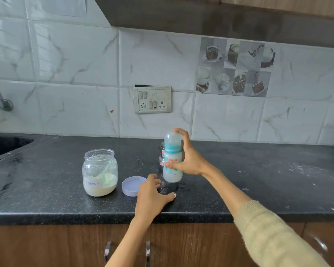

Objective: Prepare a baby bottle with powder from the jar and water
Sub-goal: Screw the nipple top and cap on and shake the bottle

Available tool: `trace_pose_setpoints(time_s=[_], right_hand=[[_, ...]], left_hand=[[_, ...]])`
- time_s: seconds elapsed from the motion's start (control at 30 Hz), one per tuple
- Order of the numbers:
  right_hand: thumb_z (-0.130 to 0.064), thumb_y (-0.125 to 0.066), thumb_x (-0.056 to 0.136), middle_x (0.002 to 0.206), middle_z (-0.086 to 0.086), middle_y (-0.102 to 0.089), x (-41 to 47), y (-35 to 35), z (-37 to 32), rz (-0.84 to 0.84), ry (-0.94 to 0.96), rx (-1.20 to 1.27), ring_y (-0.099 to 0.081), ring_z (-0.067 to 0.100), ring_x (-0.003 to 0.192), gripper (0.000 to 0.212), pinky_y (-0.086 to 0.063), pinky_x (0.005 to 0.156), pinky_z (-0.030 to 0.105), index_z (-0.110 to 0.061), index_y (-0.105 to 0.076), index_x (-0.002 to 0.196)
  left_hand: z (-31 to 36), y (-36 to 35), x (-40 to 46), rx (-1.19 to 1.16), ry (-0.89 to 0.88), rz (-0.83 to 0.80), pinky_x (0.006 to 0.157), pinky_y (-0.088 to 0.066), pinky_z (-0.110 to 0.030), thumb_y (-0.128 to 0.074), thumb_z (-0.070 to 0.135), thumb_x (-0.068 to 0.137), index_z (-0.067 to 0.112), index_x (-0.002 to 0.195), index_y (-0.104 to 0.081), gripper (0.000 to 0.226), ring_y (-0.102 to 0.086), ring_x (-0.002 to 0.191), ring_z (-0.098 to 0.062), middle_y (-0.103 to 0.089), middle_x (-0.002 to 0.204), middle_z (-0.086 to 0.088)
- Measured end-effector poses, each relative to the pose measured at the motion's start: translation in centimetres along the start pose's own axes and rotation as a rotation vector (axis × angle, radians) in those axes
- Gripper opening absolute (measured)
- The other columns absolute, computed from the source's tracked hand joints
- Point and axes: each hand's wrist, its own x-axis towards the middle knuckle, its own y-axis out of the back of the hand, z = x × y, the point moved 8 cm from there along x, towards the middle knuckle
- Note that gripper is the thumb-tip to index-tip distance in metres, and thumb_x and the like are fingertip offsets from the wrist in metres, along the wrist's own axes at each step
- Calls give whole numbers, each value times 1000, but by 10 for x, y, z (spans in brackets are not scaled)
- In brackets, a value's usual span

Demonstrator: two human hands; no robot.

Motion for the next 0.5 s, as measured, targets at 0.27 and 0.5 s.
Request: trace_pose_setpoints(time_s=[0.27, 0.5], right_hand=[[-5, -73, 76, 112, -8, -46, 0, 6, 6, 10, -21, 40, -61, 12, 93, 88, -54, 87, 35, -48, -12, 123], [4, -69, 78, 116, -17, -36, 3, 19, 1, 67, 8, 115, -55, 6, 96, 83, -53, 83, 24, -40, -14, 124]], left_hand=[[0, 0, 1, 8, -4, 0, 96, -43, -26, -82, 31, 65, 9, 136, -36, 88, -54, 116, -12, -56, 128, -4], [-1, -1, 1, 3, -8, -2, 96, -43, -26, -83, 31, 64, 9, 136, -36, 89, -54, 116, -12, -56, 128, -3]])
